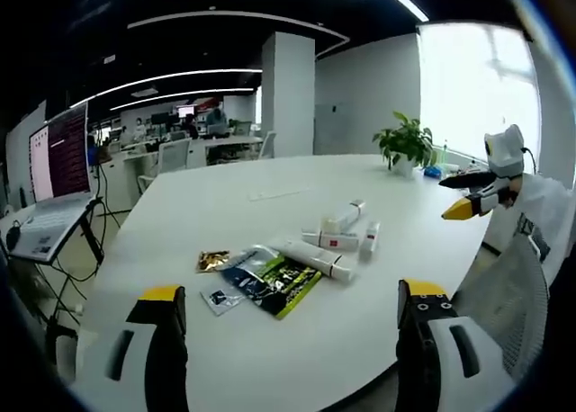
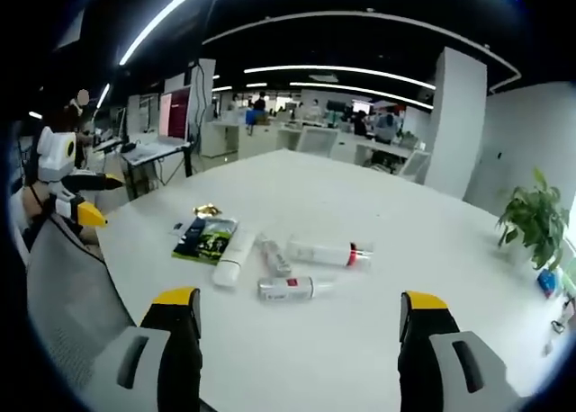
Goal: Arrange the skincare products in the storage area until every visible bottle or jar stands upright without overlapping.
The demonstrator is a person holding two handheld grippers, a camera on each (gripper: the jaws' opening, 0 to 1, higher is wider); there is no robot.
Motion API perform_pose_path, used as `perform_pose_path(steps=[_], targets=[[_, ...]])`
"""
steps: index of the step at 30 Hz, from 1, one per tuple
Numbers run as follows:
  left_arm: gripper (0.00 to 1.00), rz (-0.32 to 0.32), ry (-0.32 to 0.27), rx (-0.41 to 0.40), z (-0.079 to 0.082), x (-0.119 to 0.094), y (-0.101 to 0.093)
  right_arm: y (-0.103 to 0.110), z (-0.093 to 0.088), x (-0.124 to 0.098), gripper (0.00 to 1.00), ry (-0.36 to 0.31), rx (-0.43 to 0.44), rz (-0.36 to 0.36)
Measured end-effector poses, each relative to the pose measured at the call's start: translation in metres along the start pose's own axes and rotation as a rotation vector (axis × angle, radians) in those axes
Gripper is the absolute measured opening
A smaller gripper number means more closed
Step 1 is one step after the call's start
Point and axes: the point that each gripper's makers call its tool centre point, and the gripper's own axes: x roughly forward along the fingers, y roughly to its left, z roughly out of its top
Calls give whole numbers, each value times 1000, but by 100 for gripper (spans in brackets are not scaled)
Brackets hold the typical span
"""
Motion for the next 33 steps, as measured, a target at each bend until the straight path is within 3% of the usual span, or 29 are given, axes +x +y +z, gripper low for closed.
perform_pose_path(steps=[6, 13, 15, 17, 20, 25, 33], targets=[[90, -38, 5, -44, -4, 10, -6, -17, 6, 24, 82, 43, -86, 27], [89, -33, 28, -42, -17, 18, -7, -29, 10, 52, 71, 92, -176, 70], [89, -39, 65, -50, -24, 20, -9, -33, 10, 60, 70, 106, -202, 74], [89, -17, 34, -24, -20, 21, -7, -38, 11, 67, 69, 121, -226, 77], [89, -13, 48, -49, -24, 23, -7, -37, 16, 74, 66, 127, -263, 91], [89, 4, 57, -19, -26, 23, -6, -44, 15, 92, 62, 169, -353, 137], [90, 22, 51, -43, -31, 25, 12, -50, 17, 127, 56, 231, -544, 204]])
